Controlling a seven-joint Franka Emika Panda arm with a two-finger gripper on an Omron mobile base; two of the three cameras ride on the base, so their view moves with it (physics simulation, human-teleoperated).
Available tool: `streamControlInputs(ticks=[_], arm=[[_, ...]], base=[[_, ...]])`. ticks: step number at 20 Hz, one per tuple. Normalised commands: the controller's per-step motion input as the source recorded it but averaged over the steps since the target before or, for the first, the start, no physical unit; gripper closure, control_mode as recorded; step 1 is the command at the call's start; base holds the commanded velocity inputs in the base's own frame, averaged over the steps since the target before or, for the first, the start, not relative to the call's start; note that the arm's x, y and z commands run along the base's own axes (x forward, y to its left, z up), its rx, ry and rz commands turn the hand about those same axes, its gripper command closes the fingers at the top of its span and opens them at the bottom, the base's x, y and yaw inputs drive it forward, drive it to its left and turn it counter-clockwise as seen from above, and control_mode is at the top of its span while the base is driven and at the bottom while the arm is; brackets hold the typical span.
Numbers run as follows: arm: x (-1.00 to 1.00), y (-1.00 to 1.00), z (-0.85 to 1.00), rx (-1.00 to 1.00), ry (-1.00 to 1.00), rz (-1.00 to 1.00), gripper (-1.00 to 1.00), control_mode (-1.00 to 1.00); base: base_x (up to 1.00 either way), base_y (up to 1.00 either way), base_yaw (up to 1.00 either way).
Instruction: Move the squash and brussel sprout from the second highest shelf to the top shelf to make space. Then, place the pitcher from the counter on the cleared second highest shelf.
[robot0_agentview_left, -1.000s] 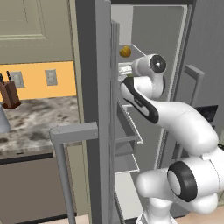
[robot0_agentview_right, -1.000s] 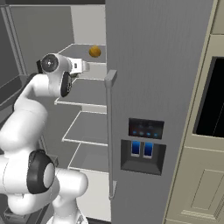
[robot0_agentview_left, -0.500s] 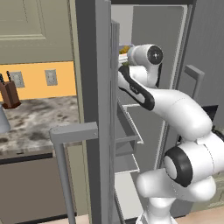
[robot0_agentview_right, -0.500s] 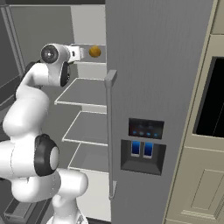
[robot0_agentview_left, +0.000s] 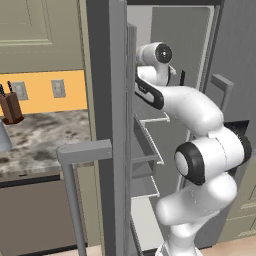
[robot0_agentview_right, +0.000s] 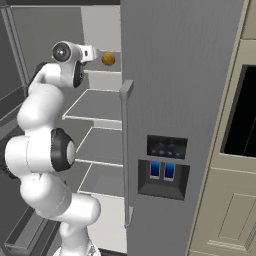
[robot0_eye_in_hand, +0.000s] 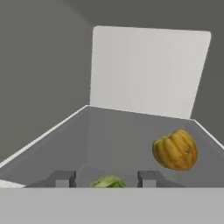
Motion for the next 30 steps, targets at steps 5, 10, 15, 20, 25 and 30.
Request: streamControlInputs(ticks=[5,10,15,20,25,30], arm=[[0.55,0.14,-0.33,0.0,0.0,0.0,1.0,-1.0],[0.52,0.11,-0.46,0.0,0.0,0.0,1.0,-1.0],[0.59,0.08,-0.1,0.0,0.0,0.0,1.0,-1.0],[0.61,0.1,0.0,0.0,0.0,0.0,1.0,-1.0],[0.49,0.23,0.0,0.0,0.0,0.0,-1.0,-1.0],[0.0,0.02,0.0,-0.03,0.0,-0.03,-1.0,-1.0]], base=[[0.0,0.0,0.0],[0.0,0.0,0.0],[0.0,0.0,0.0],[0.0,0.0,0.0],[0.0,0.0,0.0],[0.0,0.0,0.0]])
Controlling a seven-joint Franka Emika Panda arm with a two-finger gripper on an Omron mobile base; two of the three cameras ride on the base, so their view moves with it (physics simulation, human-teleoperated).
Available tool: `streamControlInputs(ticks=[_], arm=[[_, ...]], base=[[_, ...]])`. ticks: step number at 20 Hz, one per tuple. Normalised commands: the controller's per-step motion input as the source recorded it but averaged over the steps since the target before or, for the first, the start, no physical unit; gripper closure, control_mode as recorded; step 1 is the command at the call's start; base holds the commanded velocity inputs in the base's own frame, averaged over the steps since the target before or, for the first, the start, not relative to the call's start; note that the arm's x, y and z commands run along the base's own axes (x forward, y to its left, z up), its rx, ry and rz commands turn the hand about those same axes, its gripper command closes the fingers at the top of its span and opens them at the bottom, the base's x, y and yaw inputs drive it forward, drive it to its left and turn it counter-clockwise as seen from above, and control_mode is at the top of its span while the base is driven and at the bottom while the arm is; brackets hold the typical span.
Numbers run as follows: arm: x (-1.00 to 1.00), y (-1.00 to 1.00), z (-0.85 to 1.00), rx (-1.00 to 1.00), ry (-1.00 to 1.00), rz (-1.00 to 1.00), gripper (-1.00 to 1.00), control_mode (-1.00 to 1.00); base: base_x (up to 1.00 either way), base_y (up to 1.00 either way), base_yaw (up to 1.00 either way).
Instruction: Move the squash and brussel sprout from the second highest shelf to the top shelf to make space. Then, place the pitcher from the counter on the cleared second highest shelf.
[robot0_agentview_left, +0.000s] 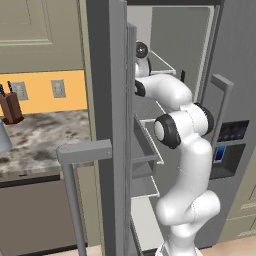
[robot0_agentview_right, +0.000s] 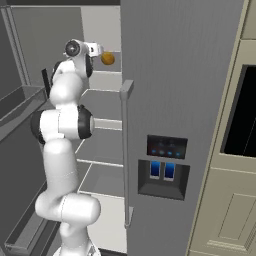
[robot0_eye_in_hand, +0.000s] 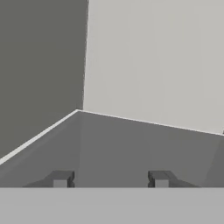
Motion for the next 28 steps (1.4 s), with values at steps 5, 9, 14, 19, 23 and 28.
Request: streamControlInputs(ticks=[5,9,14,19,23,28], arm=[[-0.11,0.0,0.0,-0.02,0.0,-0.04,-1.0,-1.0],[-0.34,0.0,0.0,0.0,-0.01,-0.04,-1.0,-1.0],[-0.57,-0.02,0.25,0.0,-0.05,-0.01,-1.0,-1.0],[-0.79,-0.25,0.29,0.0,0.0,-0.01,-1.0,-1.0],[-1.0,-0.58,0.11,0.0,0.0,-0.01,-1.0,-1.0],[-1.0,-0.71,0.0,0.01,0.0,-0.02,-1.0,-1.0]], base=[[0.0,0.0,0.0],[0.0,0.0,0.0],[0.0,0.0,0.0],[0.0,0.0,0.0],[0.0,0.0,0.0],[0.0,0.0,0.0]])
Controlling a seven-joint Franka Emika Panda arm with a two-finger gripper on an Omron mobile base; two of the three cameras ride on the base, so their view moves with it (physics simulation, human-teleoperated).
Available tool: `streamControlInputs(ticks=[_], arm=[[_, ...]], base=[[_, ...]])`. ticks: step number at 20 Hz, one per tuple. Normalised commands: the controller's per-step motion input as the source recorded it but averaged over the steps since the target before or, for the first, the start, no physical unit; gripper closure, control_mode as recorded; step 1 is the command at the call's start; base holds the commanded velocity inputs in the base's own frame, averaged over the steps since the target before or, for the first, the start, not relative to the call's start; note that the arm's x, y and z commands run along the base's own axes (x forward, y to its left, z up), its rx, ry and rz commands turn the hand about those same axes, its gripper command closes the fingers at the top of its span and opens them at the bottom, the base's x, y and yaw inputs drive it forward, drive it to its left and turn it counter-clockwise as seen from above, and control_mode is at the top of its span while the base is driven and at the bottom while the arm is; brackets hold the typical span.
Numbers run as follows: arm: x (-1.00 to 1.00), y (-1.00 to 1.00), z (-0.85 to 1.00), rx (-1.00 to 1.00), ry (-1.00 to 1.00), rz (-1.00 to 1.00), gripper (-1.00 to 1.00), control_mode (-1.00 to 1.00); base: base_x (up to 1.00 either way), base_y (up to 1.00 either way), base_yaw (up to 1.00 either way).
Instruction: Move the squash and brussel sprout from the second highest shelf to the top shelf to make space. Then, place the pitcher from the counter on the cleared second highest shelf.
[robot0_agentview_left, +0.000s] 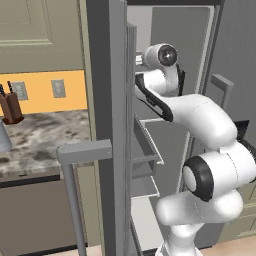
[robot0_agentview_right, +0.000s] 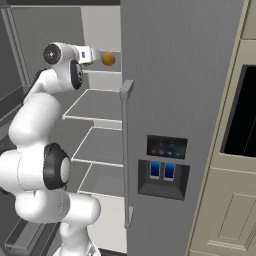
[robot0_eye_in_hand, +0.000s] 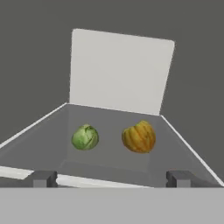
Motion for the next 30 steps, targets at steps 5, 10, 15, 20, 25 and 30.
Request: streamControlInputs(ticks=[5,10,15,20,25,30], arm=[[-1.0,-0.71,0.0,0.03,0.0,0.0,-1.0,-1.0],[-1.0,-0.31,-0.03,0.0,0.03,0.0,-1.0,-1.0],[-0.99,0.0,-0.31,0.0,0.18,0.0,-1.0,-1.0],[-0.89,0.0,-0.27,0.0,0.24,0.0,-1.0,-1.0],[-0.73,0.0,-0.28,0.0,0.23,0.0,-1.0,-1.0],[-0.35,0.0,-0.33,0.0,0.1,0.0,-1.0,-1.0]], base=[[0.0,0.0,0.0],[0.0,0.0,0.0],[0.0,0.0,0.0],[0.0,0.0,0.0],[0.0,0.0,0.0],[0.0,0.0,0.0]])
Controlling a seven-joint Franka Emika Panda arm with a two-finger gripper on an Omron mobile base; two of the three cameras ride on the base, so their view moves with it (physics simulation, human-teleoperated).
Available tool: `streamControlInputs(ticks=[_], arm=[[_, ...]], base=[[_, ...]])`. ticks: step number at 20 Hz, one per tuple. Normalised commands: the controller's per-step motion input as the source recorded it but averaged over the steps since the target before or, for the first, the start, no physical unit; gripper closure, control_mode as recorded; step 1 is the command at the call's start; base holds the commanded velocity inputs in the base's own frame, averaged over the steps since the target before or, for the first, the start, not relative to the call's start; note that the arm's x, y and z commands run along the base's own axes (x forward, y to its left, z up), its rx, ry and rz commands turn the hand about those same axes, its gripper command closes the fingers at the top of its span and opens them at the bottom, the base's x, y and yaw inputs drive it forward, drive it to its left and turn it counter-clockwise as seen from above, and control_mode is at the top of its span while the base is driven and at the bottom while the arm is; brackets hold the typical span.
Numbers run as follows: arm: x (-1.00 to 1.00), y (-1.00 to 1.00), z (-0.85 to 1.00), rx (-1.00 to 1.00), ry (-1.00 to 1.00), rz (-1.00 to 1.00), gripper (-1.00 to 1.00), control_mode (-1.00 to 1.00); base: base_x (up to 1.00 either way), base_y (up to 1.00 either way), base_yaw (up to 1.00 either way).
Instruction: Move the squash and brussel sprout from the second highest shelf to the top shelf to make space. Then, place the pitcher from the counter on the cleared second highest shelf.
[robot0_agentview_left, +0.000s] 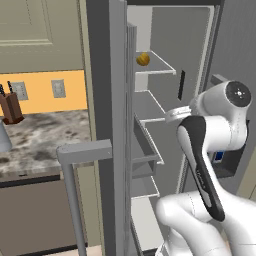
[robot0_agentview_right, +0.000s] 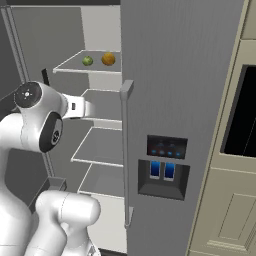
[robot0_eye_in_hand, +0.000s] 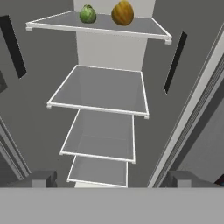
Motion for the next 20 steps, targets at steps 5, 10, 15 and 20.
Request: streamControlInputs(ticks=[5,10,15,20], arm=[[0.0,0.0,-0.01,0.0,0.05,0.0,-1.0,-1.0],[0.0,0.0,0.0,0.0,0.0,0.0,-1.0,-1.0],[0.0,0.0,0.0,0.0,0.0,0.0,-1.0,1.0],[0.0,0.0,0.0,0.0,0.0,0.0,-1.0,1.0]], base=[[0.0,0.0,0.0],[0.0,0.0,0.0],[-0.04,0.0,0.0],[-0.65,-0.02,0.11]])
